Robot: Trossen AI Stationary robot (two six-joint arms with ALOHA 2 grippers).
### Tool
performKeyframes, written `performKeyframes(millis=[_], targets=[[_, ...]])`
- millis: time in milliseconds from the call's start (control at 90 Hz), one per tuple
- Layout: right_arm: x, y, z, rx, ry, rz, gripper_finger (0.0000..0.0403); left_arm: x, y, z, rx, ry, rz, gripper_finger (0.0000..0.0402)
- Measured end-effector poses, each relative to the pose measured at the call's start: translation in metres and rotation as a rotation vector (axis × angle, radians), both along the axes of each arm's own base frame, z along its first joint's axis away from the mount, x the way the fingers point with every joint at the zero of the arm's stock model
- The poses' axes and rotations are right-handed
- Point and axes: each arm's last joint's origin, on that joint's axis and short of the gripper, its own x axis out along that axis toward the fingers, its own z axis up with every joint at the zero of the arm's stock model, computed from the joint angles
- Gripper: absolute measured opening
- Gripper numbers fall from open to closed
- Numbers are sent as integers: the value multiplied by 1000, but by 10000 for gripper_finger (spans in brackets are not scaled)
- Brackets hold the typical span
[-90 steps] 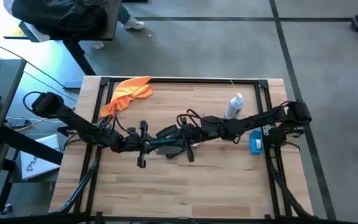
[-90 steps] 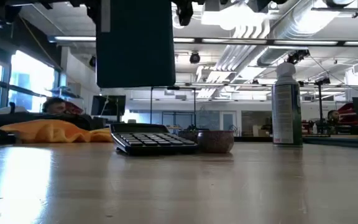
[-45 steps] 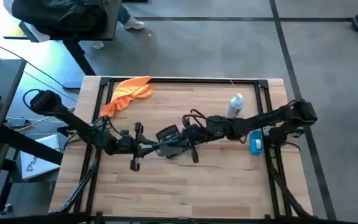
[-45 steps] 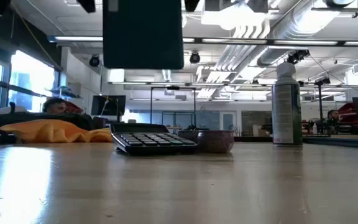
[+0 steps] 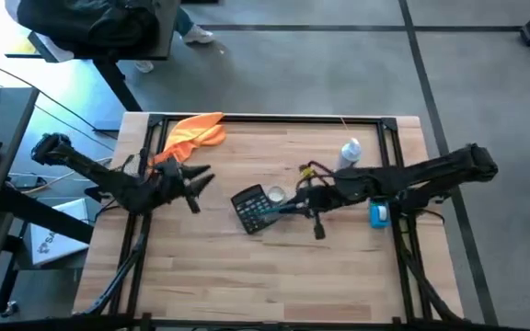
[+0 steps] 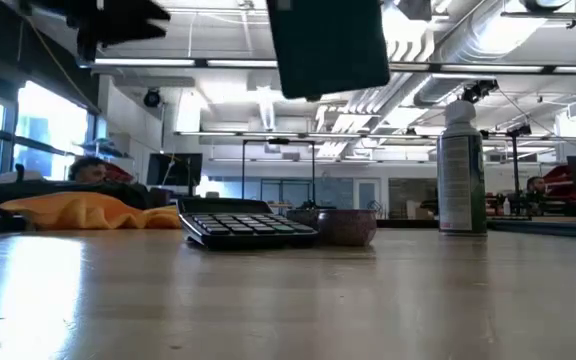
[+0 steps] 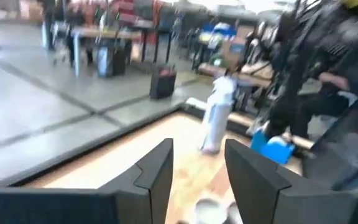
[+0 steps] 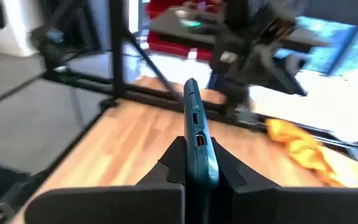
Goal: Apply microfiber cloth
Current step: Wipe the back of the black tablet with the yellow microfiber cloth
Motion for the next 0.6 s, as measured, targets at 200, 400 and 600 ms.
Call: performKeyframes(millis=[200, 400, 600], targets=[[-5, 4, 0, -11, 22, -8, 0, -2, 34, -16, -46, 157, 107, 122], [-3, 4, -2, 9, 31, -36, 0, -2, 65, -38, -183, 315, 237, 122], [-3, 4, -2, 37, 32, -39, 0, -4, 96, -58, -229, 487, 409, 122]])
